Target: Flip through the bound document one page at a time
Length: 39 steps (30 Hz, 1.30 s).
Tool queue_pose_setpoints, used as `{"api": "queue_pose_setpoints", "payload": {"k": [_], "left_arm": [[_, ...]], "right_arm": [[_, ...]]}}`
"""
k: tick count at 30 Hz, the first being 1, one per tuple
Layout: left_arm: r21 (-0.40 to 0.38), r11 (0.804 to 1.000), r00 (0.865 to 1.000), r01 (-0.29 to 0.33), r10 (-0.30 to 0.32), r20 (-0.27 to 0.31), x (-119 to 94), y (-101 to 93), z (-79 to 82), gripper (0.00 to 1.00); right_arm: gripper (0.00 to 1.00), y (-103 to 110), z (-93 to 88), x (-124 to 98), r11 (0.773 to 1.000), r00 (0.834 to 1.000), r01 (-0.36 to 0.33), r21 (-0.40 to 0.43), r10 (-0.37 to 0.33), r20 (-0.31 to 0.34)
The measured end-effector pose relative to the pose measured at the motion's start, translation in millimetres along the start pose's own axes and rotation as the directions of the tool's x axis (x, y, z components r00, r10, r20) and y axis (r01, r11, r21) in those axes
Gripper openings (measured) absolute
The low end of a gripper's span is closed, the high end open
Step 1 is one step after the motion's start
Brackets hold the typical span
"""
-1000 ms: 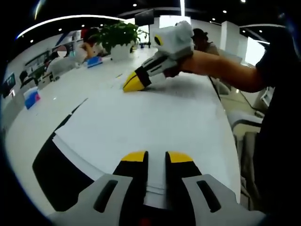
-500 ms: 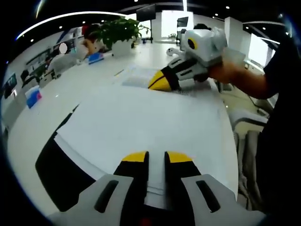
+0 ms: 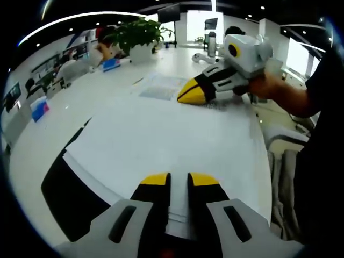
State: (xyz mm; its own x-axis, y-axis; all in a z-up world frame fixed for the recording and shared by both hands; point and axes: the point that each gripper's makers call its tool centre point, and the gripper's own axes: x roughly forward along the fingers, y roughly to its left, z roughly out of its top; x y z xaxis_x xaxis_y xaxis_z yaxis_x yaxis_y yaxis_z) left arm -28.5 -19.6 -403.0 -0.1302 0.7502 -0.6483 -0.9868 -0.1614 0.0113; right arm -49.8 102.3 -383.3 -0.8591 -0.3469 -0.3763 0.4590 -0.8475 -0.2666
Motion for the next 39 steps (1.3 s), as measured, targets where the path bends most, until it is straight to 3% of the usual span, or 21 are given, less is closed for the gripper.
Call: {"api": "queue_pose_setpoints", "payload": {"k": [2,4,5,15,28,39], "left_arm": [[0.0,1.0,1.0,0.0,0.0,0.001,0.1,0.4,0.1,0.16],[-0.002,1.0,1.0,0.001,-0.001,0.004,0.1,0.8,0.1,0.16],[-0.003,1.0,1.0,0.001,-0.001,0.005,0.1,0.9,0.1,0.16],[-0.011,1.0,1.0,0.0,0.0,0.016,-0.1,1.6,0.1,0.16],[-0.007,1.0,1.0,0.006,-0.005,0.024,-0.1,2.6,0.2,0.16],[-0.013,1.0,0.999,0.004,-0.004,0.041,-0.9,2.6,-0.2,0.16]], "right_arm": [[0.02,4.8,5.6,-1.3,0.999,0.999,-0.024,0.036,0.023,0.035],[0.02,18.0,-2.2,1.4,0.996,0.997,-0.08,0.032,0.081,-0.003],[0.02,19.0,3.1,0.0,0.998,0.998,-0.066,-0.02,0.067,0.023],[0.02,32.2,-0.7,-16.2,0.998,0.999,-0.049,0.046,0.049,0.005],[0.02,71.3,-11.8,-54.3,0.998,0.998,-0.059,0.016,0.059,-0.007],[0.02,81.0,-15.8,-68.3,0.999,0.999,-0.036,0.009,0.036,-0.028]]}}
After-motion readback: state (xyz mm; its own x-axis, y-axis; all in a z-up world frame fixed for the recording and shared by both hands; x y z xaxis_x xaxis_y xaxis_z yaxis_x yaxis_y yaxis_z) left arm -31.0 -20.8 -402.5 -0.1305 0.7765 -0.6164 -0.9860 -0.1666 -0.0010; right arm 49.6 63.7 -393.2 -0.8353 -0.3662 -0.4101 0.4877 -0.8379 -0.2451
